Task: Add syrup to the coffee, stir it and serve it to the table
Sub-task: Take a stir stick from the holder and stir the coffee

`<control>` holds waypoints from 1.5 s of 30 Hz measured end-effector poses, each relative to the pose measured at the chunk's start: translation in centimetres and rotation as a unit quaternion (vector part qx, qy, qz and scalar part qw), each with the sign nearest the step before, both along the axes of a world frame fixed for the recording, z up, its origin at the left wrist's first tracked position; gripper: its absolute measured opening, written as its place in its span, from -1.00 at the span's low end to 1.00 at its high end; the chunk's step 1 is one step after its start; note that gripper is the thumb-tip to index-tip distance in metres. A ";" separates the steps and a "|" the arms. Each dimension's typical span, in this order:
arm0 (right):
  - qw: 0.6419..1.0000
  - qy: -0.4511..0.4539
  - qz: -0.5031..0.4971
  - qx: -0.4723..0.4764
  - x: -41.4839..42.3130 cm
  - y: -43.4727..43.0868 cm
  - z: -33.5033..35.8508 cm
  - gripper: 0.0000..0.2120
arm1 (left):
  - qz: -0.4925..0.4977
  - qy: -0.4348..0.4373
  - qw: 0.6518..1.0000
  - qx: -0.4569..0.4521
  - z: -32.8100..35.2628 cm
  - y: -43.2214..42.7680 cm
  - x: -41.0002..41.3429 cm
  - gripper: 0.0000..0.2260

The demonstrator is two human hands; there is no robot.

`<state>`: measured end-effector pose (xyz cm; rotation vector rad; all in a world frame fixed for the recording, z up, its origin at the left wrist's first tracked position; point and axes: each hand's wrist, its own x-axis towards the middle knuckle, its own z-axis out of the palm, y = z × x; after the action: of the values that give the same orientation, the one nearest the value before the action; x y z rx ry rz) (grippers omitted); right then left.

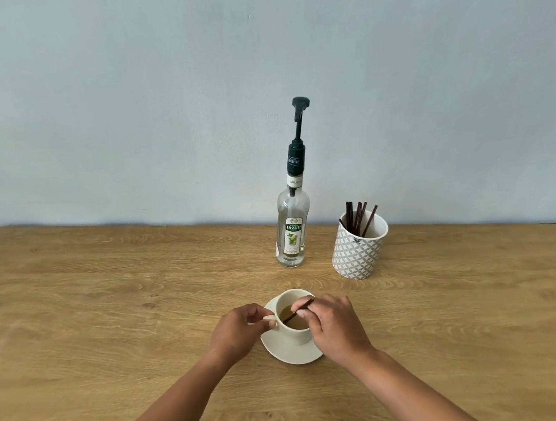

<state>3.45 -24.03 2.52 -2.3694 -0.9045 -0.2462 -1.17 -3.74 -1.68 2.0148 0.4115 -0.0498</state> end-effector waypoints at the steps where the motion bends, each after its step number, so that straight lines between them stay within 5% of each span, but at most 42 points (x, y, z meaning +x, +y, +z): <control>1: 1.000 -0.010 -0.003 -0.006 0.1 0.1 0.1 -0.84 | 0.000 0.000 1.000 -0.001 0.0 0.0 0.0 -0.95; 7: 0.995 -0.074 -0.019 -0.062 0.7 -0.8 0.9 -0.76 | 0.004 -0.001 1.000 -0.003 0.0 0.0 0.0 -0.95; 21: 1.000 0.026 -0.009 -0.014 -0.2 0.3 0.7 -0.86 | 0.006 -0.002 1.000 -0.001 -0.1 0.0 0.0 -0.94; 32: 0.991 -0.051 -0.019 -0.122 0.4 -0.3 1.1 -0.83 | 0.000 -0.003 1.000 -0.002 0.0 0.1 0.1 -0.93; 45: 0.999 -0.001 -0.004 -0.035 -0.3 0.7 0.6 -0.87 | -0.002 -0.001 1.000 -0.004 0.1 0.0 0.0 -0.94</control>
<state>3.12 -23.38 3.14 -2.4382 -0.9178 -0.2248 -1.12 -3.69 -1.59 2.0068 0.4059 -0.0529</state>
